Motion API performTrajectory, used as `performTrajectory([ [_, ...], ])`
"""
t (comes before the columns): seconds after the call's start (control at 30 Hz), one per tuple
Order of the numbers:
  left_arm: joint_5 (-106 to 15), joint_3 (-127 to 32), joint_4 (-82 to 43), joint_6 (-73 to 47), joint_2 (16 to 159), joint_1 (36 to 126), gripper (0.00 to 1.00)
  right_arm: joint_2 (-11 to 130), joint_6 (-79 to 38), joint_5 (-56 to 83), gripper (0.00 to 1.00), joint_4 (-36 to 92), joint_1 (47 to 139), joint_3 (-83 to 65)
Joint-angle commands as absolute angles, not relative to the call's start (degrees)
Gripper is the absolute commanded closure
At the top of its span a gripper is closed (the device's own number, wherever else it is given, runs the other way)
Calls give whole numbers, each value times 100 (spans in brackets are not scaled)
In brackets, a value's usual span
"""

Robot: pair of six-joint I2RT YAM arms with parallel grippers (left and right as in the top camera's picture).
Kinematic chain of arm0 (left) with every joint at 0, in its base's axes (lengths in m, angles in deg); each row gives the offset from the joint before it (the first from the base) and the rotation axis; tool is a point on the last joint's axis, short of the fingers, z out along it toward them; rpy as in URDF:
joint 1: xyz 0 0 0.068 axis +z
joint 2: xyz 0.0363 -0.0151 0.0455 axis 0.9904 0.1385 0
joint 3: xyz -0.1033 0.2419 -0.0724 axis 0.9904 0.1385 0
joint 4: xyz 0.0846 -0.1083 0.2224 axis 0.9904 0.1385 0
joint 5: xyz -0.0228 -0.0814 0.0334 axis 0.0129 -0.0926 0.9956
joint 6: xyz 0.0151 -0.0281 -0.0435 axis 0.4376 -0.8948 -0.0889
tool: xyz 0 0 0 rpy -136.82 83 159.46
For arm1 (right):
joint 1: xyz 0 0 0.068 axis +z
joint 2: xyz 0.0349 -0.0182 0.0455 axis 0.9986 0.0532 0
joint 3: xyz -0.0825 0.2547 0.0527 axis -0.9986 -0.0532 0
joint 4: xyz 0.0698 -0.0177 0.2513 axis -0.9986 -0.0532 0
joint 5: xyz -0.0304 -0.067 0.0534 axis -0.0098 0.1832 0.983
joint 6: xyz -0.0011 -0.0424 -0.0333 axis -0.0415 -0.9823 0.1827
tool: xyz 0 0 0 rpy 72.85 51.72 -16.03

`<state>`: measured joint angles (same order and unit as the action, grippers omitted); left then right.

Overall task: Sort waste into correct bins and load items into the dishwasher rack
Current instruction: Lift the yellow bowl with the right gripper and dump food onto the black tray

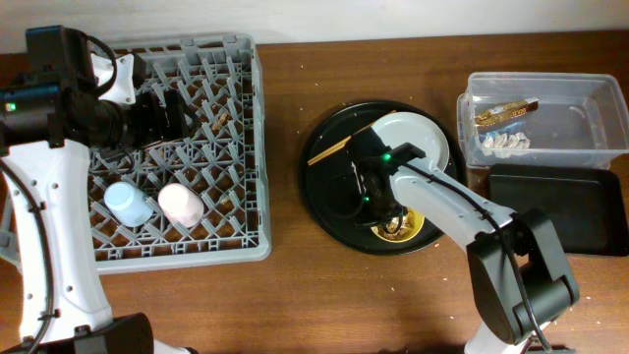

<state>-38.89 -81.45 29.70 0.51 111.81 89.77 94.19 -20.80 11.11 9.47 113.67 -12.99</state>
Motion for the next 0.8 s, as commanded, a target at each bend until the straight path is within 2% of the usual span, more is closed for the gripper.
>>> performTrajectory([
  [0.0,-3968,-8193,2977,163,11168,8966,1,9469,-2047,1096,96,928,11380,-1170],
  [0.1,-3968,-8193,2977,163,11168,8966,1,8978,-2054,1249,96,462,11052,-518],
  [0.2,-3972,-8193,2977,161,11168,8970,1,8414,-2255,2176,96,337,10340,89],
  [0.27,-3968,-8193,2977,163,11168,8970,1,8073,-2368,2788,96,344,9540,393],
  [0.37,-3968,-8193,2977,163,11168,8970,1,7972,-2386,2906,96,628,8430,454],
  [0.47,-3968,-8193,2977,163,11168,8970,1,8193,-2836,3503,96,1439,7363,454],
  [0.53,-3968,-8193,2977,163,11168,8970,1,8429,-3046,3955,96,1977,6983,454],
  [0.63,-3968,-8193,2977,163,11168,8970,1,8735,-3153,3937,96,2206,6779,454],
  [0.77,-3968,-8193,2977,163,11168,8970,1,8748,-2758,3089,96,1529,6768,456],
])
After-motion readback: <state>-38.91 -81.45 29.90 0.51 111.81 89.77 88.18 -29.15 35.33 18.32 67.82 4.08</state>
